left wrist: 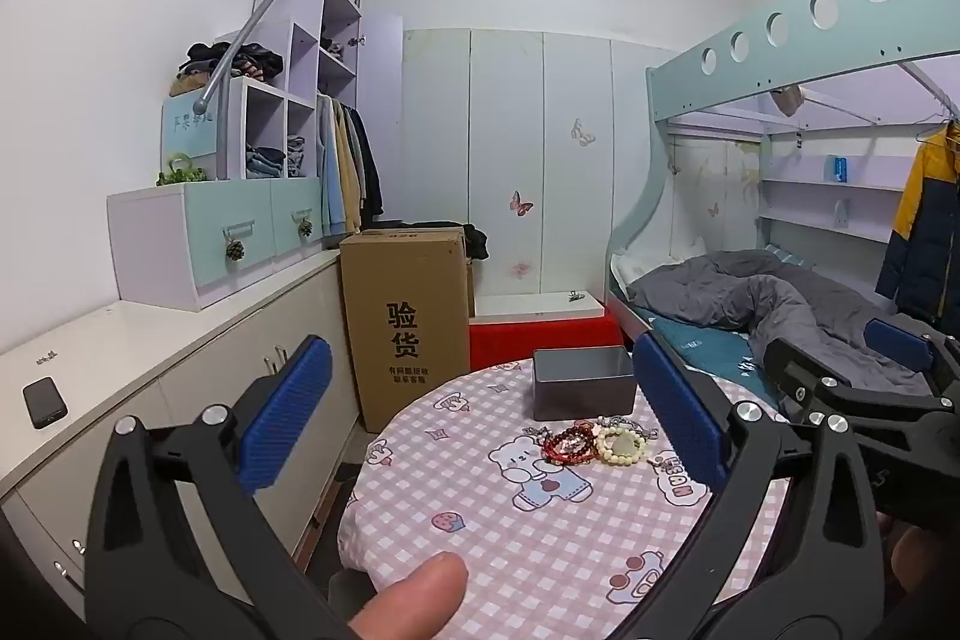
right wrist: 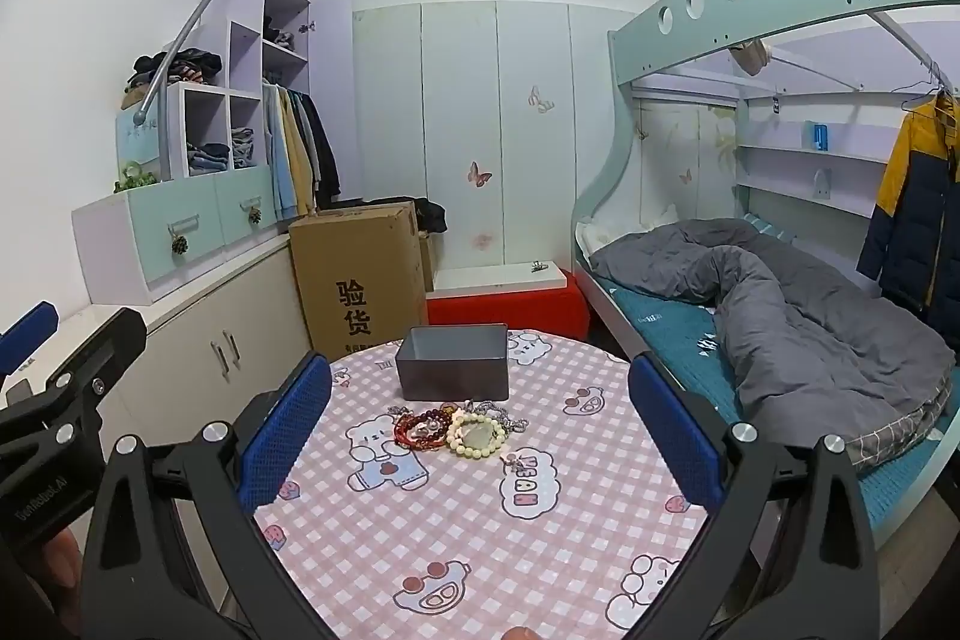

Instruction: Organize jewelry

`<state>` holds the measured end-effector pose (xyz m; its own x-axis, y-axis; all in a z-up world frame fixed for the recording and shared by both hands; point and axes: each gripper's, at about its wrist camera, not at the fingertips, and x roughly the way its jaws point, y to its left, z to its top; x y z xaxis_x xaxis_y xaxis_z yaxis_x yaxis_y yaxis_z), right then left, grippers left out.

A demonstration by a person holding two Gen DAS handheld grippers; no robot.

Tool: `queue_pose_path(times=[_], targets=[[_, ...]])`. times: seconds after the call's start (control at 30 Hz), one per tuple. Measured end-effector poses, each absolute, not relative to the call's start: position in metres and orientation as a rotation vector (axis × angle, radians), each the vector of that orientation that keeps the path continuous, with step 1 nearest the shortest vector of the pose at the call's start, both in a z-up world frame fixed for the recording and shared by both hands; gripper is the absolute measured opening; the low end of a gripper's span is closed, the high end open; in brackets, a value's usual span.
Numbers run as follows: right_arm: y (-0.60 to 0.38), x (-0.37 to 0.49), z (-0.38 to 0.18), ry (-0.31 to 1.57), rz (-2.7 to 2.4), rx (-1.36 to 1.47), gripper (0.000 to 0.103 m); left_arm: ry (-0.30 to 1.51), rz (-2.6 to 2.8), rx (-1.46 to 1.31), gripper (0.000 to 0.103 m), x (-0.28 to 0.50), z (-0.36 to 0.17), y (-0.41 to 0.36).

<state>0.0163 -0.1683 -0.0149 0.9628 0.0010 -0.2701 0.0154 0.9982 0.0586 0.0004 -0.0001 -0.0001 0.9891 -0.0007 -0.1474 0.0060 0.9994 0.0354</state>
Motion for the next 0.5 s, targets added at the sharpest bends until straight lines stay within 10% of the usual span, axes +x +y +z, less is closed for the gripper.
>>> queue_pose_path(times=[0.5], targets=[[-0.166, 0.012, -0.006, 0.263, -0.002, 0.067, 0.095, 0.161, -0.019, 0.018, 0.098, 0.002, 0.0, 0.005]])
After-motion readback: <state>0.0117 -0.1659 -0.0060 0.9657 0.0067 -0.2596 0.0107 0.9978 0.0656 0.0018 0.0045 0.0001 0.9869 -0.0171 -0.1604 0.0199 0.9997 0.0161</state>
